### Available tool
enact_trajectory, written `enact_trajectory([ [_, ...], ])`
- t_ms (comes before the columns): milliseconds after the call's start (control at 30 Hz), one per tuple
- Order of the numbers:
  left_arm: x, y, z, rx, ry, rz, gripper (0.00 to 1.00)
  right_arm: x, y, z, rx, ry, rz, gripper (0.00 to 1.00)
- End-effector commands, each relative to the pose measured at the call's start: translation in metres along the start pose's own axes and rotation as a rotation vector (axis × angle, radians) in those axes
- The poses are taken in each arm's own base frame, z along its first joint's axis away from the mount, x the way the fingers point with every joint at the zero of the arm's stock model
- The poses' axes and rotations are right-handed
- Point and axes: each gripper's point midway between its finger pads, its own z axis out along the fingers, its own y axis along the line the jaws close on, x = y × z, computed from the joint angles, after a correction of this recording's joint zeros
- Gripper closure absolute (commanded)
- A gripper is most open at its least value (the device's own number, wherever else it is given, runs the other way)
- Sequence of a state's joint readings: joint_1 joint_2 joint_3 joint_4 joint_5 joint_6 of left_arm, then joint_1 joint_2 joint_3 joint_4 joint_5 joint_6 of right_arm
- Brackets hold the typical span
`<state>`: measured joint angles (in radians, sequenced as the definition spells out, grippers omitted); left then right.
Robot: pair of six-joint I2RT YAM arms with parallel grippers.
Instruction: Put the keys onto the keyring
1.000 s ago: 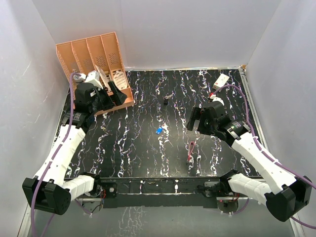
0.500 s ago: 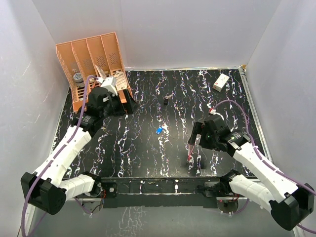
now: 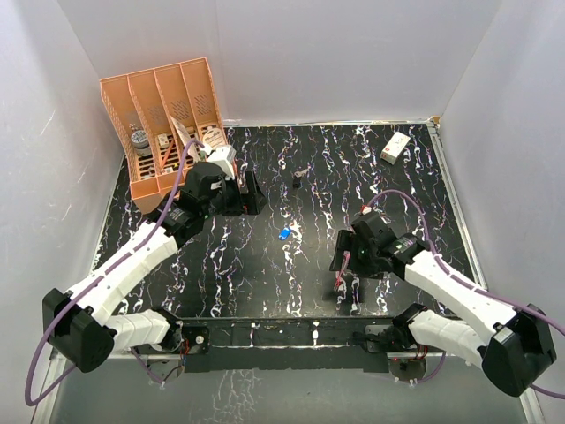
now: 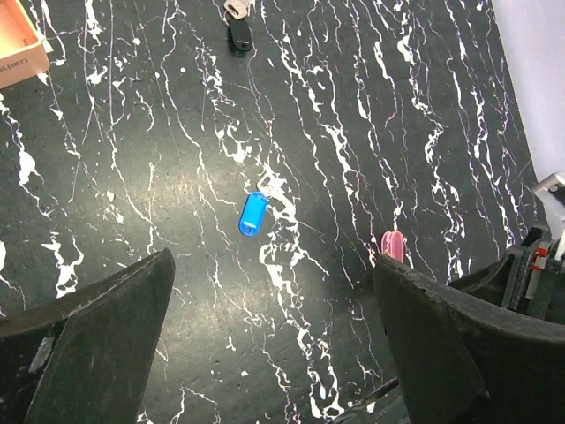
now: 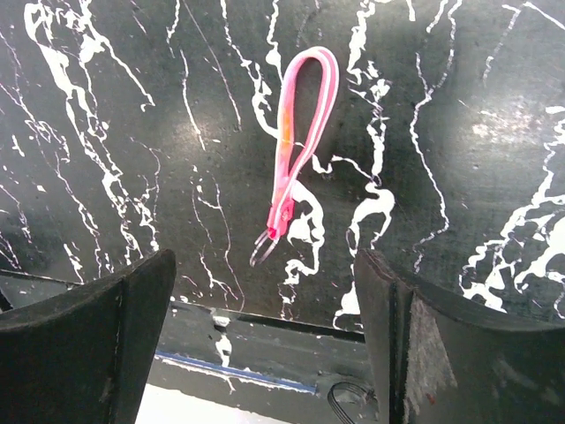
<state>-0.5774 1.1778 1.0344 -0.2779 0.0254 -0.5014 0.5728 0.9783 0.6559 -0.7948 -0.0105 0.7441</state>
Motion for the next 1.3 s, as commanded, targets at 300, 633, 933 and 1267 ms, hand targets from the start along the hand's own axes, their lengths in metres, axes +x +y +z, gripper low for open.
enact_trajectory([
  [300,-0.012,-0.015,-0.002,0.013,-0.035,0.026,0.08,-0.007,0.014,0.019,-0.003,-0.003,0.015,0.32],
  [633,-0.012,-0.014,-0.001,0.013,-0.040,0.037,0.08,-0.003,0.009,0.029,0.032,0.011,0.024,0.43],
  [933,-0.010,-0.013,0.003,0.008,-0.034,0.042,0.07,0.001,0.004,0.038,0.062,0.036,0.021,0.52],
  [1267,-0.008,-0.011,0.004,0.002,-0.030,0.047,0.07,0.005,-0.001,0.045,0.087,0.056,0.018,0.57],
])
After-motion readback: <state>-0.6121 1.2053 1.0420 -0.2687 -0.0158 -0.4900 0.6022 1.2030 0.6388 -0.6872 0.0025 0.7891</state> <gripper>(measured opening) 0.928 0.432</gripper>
